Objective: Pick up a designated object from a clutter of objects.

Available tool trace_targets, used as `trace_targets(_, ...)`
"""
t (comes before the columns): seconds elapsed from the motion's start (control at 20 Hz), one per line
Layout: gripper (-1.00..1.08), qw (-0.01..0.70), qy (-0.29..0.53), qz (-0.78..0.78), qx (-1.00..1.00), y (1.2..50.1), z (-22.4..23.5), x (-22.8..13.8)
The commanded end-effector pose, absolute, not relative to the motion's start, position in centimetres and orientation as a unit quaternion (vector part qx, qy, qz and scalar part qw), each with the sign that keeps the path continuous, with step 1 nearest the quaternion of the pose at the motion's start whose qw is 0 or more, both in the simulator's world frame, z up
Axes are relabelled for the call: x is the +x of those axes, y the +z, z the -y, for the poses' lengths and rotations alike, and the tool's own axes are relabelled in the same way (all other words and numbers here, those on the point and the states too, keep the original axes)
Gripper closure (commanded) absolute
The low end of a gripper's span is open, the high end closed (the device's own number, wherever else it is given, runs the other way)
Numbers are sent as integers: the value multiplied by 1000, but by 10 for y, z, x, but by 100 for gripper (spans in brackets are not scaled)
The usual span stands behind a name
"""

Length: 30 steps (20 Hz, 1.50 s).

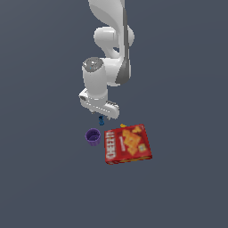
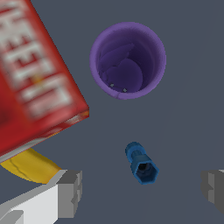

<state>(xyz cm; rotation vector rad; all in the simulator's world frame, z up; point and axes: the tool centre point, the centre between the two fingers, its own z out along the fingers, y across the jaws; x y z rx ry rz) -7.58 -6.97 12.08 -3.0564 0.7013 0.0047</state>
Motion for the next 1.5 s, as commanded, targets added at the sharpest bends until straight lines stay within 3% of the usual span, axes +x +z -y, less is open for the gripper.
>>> trace_targets(0.0,-92,2,1,-239,-971,110,72,-85)
trace_targets(1.45,-92,0,0,-264,-965,46,77,-101)
